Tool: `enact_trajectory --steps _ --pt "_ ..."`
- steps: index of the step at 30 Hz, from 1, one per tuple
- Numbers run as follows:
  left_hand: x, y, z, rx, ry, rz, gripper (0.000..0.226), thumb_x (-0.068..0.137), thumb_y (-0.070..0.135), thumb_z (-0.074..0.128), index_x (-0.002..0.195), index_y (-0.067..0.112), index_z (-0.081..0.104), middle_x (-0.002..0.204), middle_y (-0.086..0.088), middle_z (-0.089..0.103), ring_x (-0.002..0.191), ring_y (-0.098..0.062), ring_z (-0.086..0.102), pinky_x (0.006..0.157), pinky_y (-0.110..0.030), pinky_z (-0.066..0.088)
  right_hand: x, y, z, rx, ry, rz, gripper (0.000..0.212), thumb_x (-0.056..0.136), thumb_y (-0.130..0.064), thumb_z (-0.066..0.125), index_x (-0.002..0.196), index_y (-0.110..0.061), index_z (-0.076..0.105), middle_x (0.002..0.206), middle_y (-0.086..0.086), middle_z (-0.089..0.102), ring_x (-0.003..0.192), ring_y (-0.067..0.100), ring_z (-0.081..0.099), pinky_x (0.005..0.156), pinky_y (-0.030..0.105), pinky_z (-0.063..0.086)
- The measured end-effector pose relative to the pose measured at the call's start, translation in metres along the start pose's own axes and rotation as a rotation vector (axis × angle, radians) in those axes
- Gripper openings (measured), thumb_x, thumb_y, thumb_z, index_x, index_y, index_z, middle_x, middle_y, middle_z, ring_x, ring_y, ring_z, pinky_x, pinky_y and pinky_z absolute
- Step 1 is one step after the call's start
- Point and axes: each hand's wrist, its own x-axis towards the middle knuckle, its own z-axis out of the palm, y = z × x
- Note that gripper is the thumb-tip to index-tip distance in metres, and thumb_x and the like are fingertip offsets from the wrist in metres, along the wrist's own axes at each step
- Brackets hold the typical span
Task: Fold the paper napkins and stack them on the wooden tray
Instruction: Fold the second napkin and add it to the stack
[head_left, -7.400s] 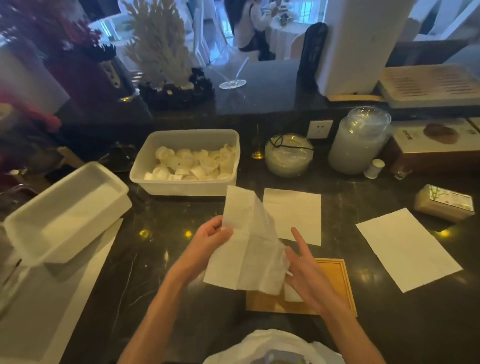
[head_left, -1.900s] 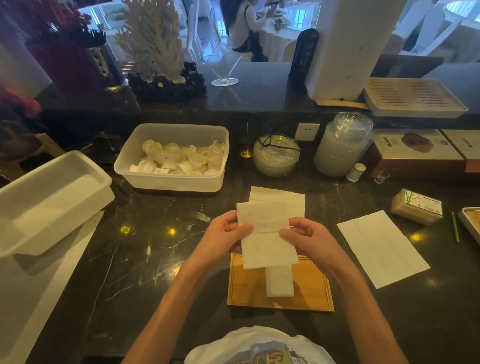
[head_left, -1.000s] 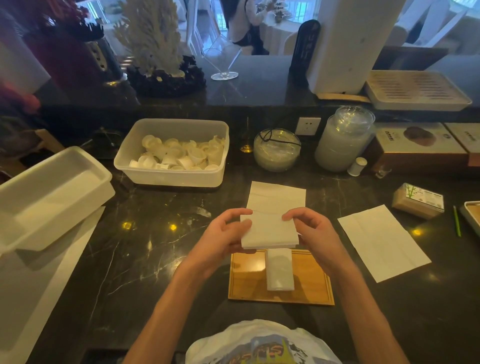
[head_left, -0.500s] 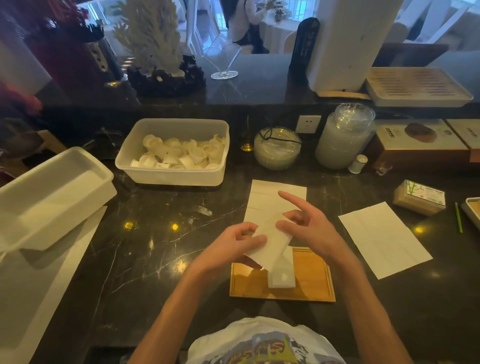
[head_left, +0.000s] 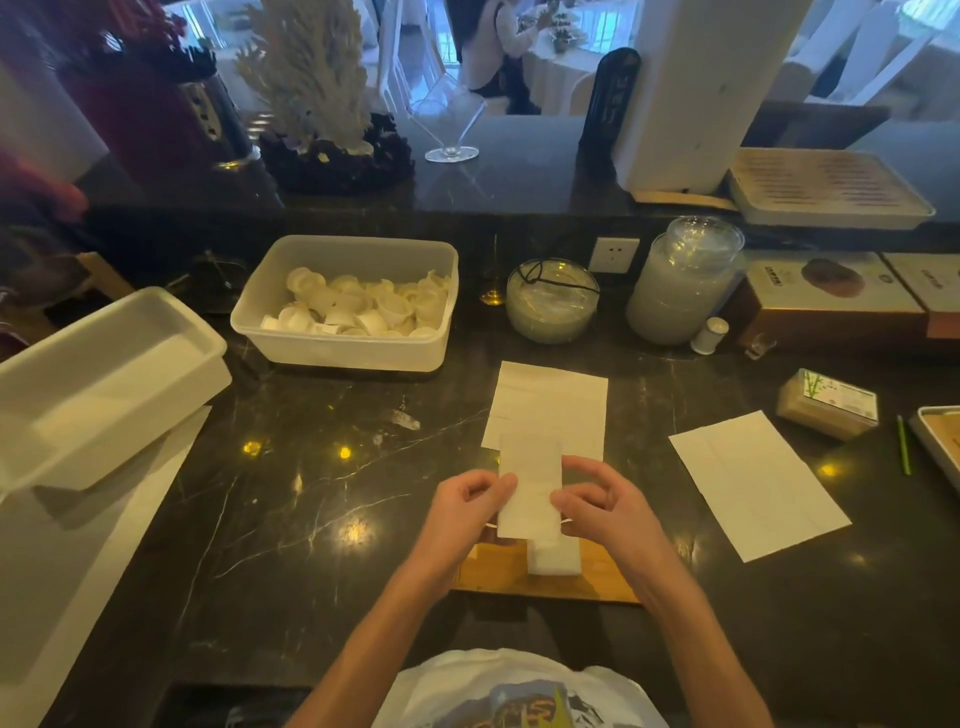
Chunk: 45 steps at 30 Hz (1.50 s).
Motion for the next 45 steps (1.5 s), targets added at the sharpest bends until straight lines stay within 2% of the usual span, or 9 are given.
enact_trajectory --steps 8,13,18,24,27,30,33,36,45 --pt "0.015 -0.041 0.007 0.226 -0.044 -0.076 0.007 0.096 0.025 0.069 0.100 0.019 0.068 0.092 -0.001 0.075 0.065 -0.003 0.073 0.060 -0.017 0.059 -0.004 0.049 -0.015 -0.128 0.088 0.093 0.028 0.092 -0.017 0.073 0.118 -0.022 0.063 0.102 -0.005 0.075 0.098 0.011 0.072 0.066 0.019 0.061" --pt "0.021 -0.072 0.018 0.320 -0.082 -0.168 0.013 0.097 0.024 0.067 0.103 0.013 0.064 0.091 -0.005 0.071 0.072 -0.011 0.068 0.065 -0.019 0.058 -0.004 0.086 -0.020 -0.206 0.103 0.155 0.023 0.094 -0.014 0.070 0.116 -0.018 0.063 0.106 -0.001 0.073 0.093 0.008 0.071 0.061 0.016 0.058" --pt "0.034 -0.076 0.028 0.341 -0.068 -0.181 0.017 0.100 0.022 0.063 0.109 0.008 0.064 0.085 -0.001 0.066 0.063 -0.006 0.061 0.057 -0.014 0.051 0.009 0.092 -0.022 -0.237 0.144 0.146 0.020 0.097 -0.011 0.066 0.115 -0.018 0.062 0.105 0.000 0.071 0.097 0.011 0.070 0.060 0.015 0.057" --pt "0.050 -0.076 0.036 0.382 -0.027 -0.155 0.020 0.102 0.023 0.059 0.112 0.005 0.062 0.086 -0.003 0.065 0.061 -0.007 0.059 0.055 -0.015 0.049 0.031 0.101 -0.021 -0.298 0.164 0.162 0.026 0.099 -0.014 0.064 0.124 -0.012 0.061 0.117 0.009 0.069 0.104 0.019 0.067 0.073 0.024 0.058" --pt "0.053 -0.081 0.037 0.373 0.004 -0.214 0.028 0.104 0.030 0.055 0.112 0.004 0.060 0.086 -0.006 0.065 0.061 -0.010 0.058 0.057 -0.020 0.049 0.033 0.107 -0.018 -0.299 0.152 0.182 0.030 0.101 -0.017 0.061 0.130 -0.012 0.059 0.119 0.007 0.066 0.092 0.009 0.065 0.068 0.017 0.056" --pt "0.050 -0.086 0.037 0.333 0.077 -0.252 0.033 0.106 0.039 0.046 0.110 0.007 0.054 0.090 -0.010 0.063 0.071 -0.020 0.058 0.065 -0.030 0.049 0.027 0.111 -0.021 -0.213 0.181 0.170 0.034 0.103 -0.022 0.056 0.137 -0.015 0.057 0.128 0.006 0.064 0.096 0.007 0.066 0.067 0.014 0.053" --pt "0.042 -0.088 0.039 0.297 0.091 -0.251 0.030 0.107 0.040 0.039 0.122 0.015 0.046 0.110 -0.005 0.060 0.086 -0.012 0.059 0.072 -0.025 0.049 0.020 0.113 -0.026 -0.114 0.173 0.178 0.045 0.106 -0.030 0.050 0.149 -0.018 0.047 0.148 0.003 0.052 0.125 0.016 0.055 0.098 0.030 0.052" --pt "0.032 -0.087 0.053 0.170 -0.031 -0.284 0.048 0.109 0.040 0.034 0.152 0.024 0.022 0.137 0.009 0.038 0.120 -0.009 0.050 0.093 -0.021 0.042 0.018 0.111 -0.019 -0.006 0.043 0.226 0.054 0.107 -0.039 0.040 0.157 -0.022 0.032 0.160 -0.001 0.038 0.146 0.021 0.037 0.120 0.044 0.033" --pt "0.028 -0.084 0.082 0.141 -0.090 -0.275 0.067 0.109 0.043 0.033 0.161 0.023 -0.006 0.171 0.000 0.000 0.154 -0.014 0.010 0.123 -0.037 0.017 0.023 0.115 -0.001 0.097 -0.084 0.278 0.084 0.089 -0.071 0.026 0.162 -0.033 0.009 0.170 -0.005 0.014 0.156 0.020 0.015 0.127 0.053 0.016"
